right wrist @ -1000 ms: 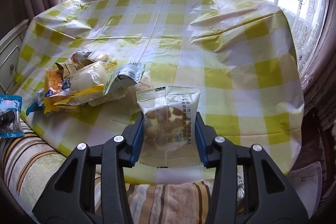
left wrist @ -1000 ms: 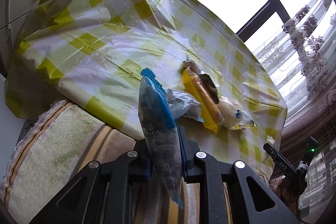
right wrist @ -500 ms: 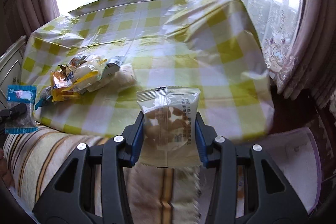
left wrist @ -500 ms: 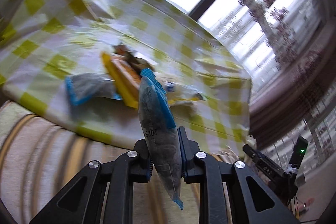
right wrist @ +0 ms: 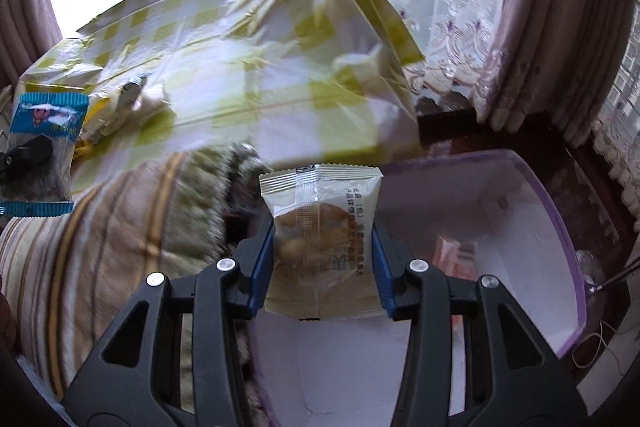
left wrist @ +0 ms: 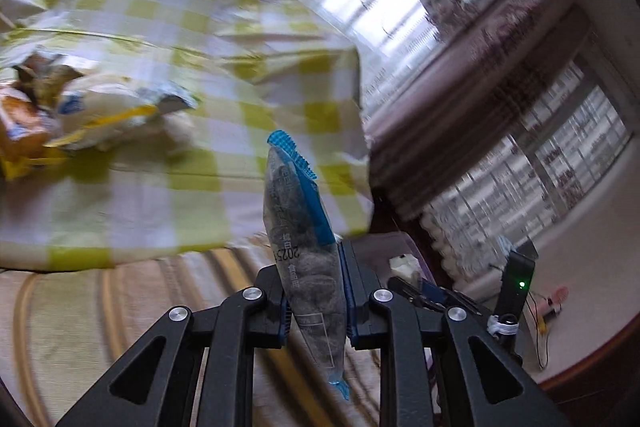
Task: Organize snacks
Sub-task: 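Carry the bag and cookie packet over the white box and open both tools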
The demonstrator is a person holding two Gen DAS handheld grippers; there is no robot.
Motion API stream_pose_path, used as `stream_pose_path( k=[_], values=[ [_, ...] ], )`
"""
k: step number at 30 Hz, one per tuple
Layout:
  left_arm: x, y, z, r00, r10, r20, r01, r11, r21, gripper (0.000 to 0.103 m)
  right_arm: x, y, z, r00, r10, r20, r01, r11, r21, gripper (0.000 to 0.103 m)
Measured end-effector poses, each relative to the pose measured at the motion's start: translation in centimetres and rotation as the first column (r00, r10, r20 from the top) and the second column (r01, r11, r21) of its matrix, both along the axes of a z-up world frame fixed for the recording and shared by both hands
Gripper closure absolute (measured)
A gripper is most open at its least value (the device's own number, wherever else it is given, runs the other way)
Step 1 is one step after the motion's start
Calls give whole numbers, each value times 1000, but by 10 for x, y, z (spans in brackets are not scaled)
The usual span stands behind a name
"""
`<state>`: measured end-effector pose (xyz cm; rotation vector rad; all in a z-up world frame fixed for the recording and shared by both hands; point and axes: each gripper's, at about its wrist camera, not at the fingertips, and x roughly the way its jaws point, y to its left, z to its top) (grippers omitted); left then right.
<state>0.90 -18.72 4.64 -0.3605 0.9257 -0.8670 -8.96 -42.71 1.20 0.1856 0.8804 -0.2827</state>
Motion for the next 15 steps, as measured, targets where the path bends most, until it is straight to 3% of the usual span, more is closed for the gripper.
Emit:
stream_pose_path(
  k=[10,15],
  values=[
    [-25,-64,-2,981,-196,-9,196,980,27,81,-19,-25,-16,996,-66,-62,68,997,29,54],
    [-30,-70,-4,975,-219,-21,220,975,27,55,-20,-22,-17,995,-67,-68,67,998,5,31]
  ],
)
